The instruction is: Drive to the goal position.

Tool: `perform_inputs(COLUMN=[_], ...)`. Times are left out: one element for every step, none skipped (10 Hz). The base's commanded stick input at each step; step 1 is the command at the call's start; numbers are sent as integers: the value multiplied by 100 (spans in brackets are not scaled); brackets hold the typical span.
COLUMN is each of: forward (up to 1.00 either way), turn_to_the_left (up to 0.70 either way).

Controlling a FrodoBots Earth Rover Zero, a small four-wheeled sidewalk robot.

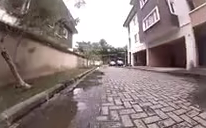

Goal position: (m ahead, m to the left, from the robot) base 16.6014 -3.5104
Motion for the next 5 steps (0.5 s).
perform_inputs(forward=[50, 50, 50, 50, 50], turn_to_the_left=[0, 0, 0, 0, 0])
